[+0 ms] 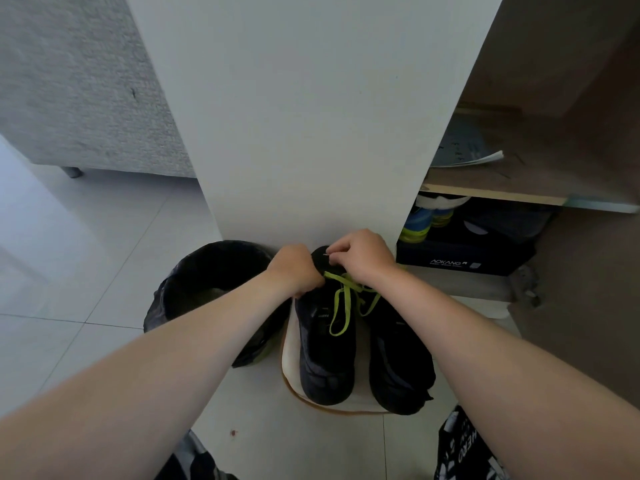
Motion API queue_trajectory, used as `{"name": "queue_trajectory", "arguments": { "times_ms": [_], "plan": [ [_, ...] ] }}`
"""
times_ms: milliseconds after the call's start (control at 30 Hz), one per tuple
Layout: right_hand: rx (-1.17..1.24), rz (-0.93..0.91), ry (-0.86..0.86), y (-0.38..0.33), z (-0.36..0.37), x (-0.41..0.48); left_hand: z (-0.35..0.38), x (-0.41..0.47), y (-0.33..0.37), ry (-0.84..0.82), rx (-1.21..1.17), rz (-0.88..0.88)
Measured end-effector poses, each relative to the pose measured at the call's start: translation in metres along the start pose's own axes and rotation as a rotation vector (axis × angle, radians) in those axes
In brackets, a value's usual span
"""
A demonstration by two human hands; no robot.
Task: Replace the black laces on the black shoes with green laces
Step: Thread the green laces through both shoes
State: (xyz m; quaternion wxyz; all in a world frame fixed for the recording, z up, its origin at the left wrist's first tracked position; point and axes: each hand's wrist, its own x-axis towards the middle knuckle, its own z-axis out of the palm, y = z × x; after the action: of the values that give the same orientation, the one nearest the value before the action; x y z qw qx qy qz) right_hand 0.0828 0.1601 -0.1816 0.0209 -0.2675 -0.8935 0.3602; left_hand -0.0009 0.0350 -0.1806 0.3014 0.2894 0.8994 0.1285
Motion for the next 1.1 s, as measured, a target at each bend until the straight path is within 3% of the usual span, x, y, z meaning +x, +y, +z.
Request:
{"name": "queue_trajectory", "arguments": {
  "times_ms": [200, 333, 467, 600, 733, 833, 1100],
  "plan": [
    [-0.167, -0.031, -0.124, -0.005, 0.004, -0.003, -0.004, 0.003, -0.003, 0.042, 0.197, -0.045],
    [-0.29, -0.03, -0.179, -0.009, 0.007, -0.005, 0.002, 0.005, -0.002, 0.046, 0.054, -0.026],
    [-0.431, -0.049, -0.136, -0.01, 0.016, -0.008, 0.005, 0.012, -0.02, 0.009, -0.364, -0.056],
    [-0.413, -0.031, -0.082, -0.009, 0.023, -0.009, 0.005, 0.01, -0.036, -0.036, -0.556, -0.06],
    [-0.312, -0.01, -0.072, -0.009, 0.024, -0.012, 0.006, 0.009, -0.041, -0.057, -0.647, -0.062],
    [-0.394, -0.016, -0.007, -0.013, 0.03, -0.014, 0.009, 0.011, -0.043, -0.061, -0.664, -0.065],
    [-0.484, 0.07, -0.144, -0.015, 0.023, -0.005, 0.01, 0.013, -0.043, -0.076, -0.661, -0.055]
  ]
}}
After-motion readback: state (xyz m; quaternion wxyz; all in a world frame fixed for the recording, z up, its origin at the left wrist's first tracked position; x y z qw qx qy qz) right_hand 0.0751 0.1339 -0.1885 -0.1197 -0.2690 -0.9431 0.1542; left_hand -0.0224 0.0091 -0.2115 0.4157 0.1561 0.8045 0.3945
